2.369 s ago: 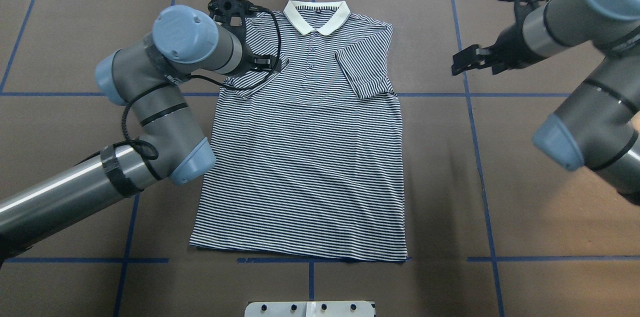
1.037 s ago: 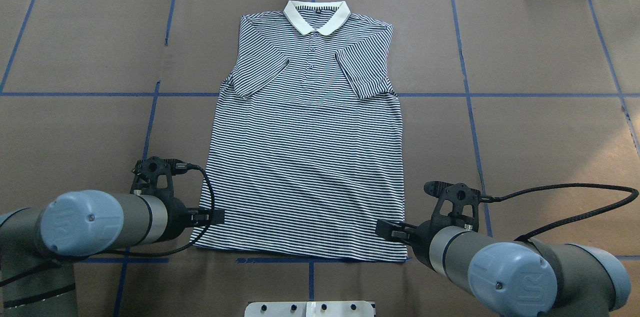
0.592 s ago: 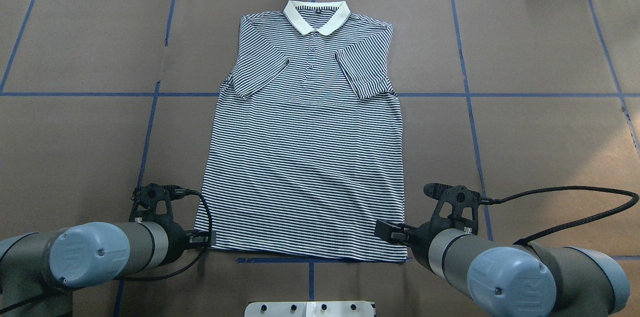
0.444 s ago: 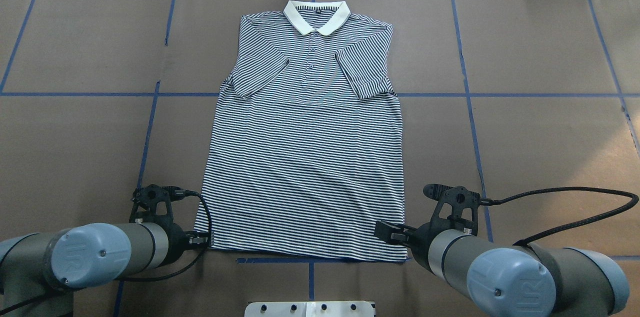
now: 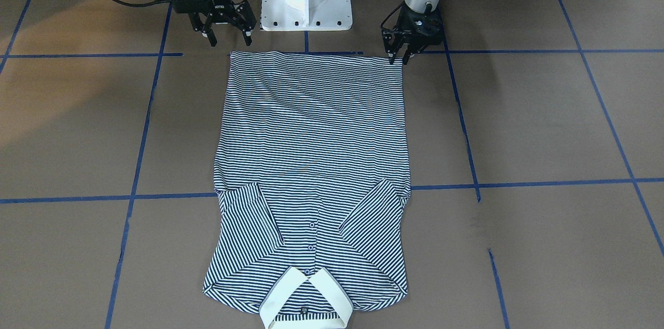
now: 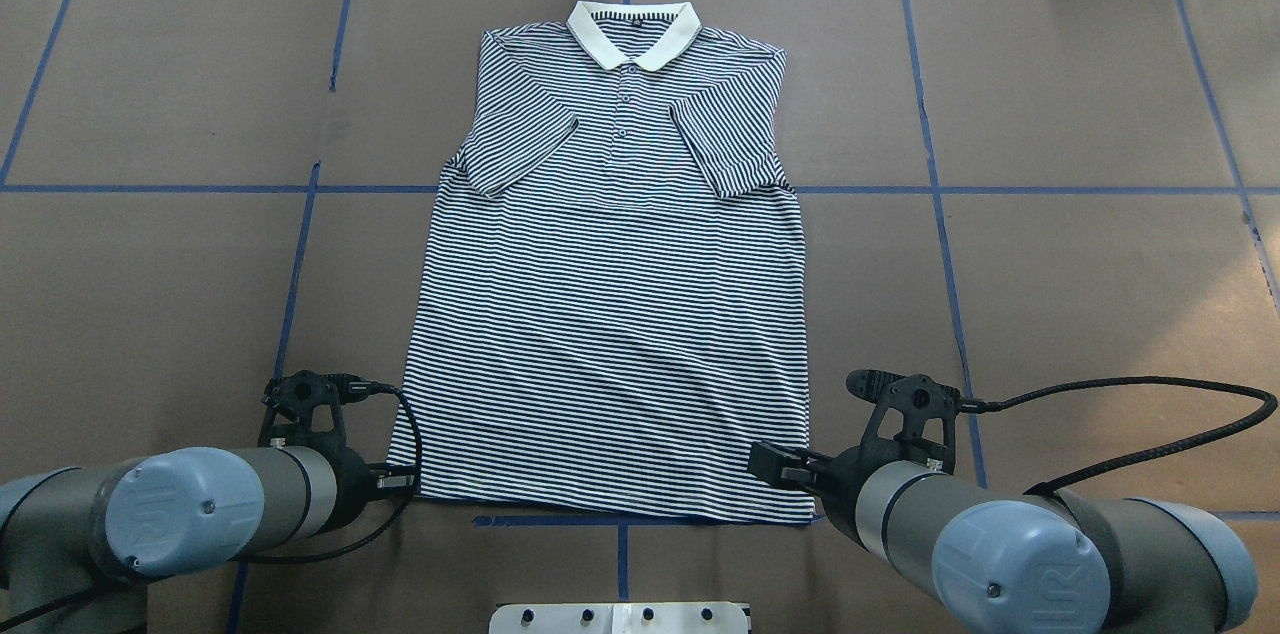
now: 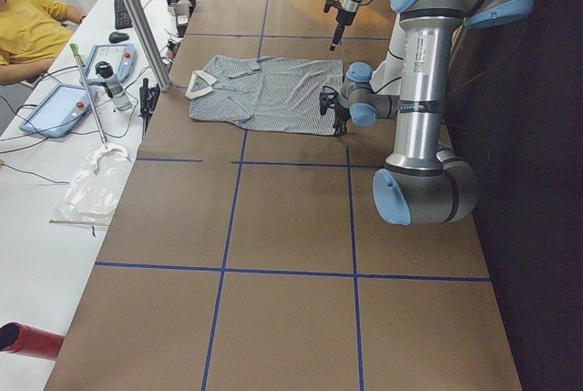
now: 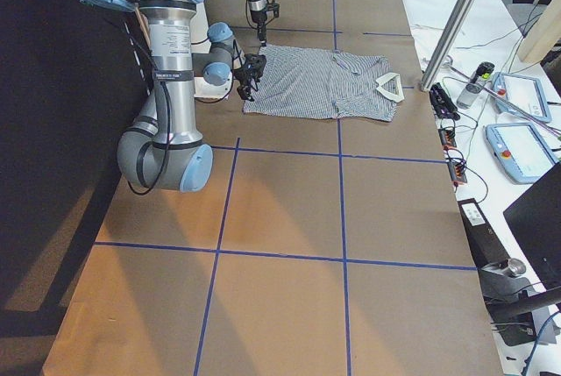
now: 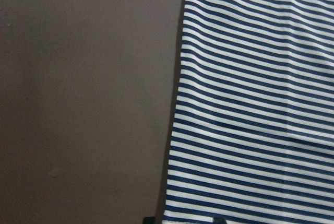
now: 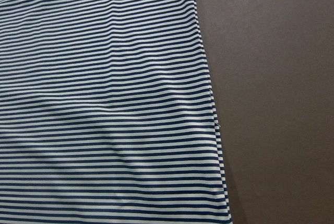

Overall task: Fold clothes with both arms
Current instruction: 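Grasp the hem corners with both grippers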

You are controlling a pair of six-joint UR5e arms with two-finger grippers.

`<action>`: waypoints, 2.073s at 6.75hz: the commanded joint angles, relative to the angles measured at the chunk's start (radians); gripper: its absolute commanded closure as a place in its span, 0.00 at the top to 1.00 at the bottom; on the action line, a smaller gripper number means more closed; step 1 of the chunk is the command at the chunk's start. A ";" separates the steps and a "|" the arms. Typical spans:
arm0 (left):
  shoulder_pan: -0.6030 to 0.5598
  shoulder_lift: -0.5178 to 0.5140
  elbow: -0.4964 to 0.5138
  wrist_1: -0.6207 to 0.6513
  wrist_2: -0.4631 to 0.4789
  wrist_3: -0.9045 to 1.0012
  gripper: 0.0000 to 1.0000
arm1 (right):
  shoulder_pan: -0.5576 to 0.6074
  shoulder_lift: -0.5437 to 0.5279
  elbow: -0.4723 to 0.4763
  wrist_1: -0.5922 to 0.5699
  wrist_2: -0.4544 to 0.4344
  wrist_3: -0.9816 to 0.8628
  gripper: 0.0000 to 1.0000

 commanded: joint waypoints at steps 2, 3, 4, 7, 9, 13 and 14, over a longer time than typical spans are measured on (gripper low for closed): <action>0.004 0.000 0.012 0.005 0.000 0.003 0.00 | -0.001 0.000 0.000 0.000 -0.001 0.000 0.98; 0.004 -0.001 0.011 0.005 0.000 0.006 0.00 | -0.002 -0.002 -0.002 0.000 -0.001 0.002 0.98; 0.004 -0.004 0.005 0.009 0.000 0.006 0.00 | -0.031 -0.002 -0.006 -0.002 -0.031 0.049 0.87; 0.004 -0.012 0.002 0.008 -0.001 0.006 0.00 | -0.070 0.005 -0.087 -0.012 -0.060 0.143 0.52; 0.004 -0.014 0.002 0.008 -0.003 0.006 0.00 | -0.088 0.015 -0.126 -0.012 -0.065 0.143 0.54; 0.006 -0.014 0.002 0.008 -0.003 0.006 0.00 | -0.105 0.015 -0.140 -0.012 -0.073 0.146 0.50; 0.006 -0.014 0.002 0.008 -0.003 0.006 0.00 | -0.105 0.014 -0.141 -0.012 -0.076 0.167 0.11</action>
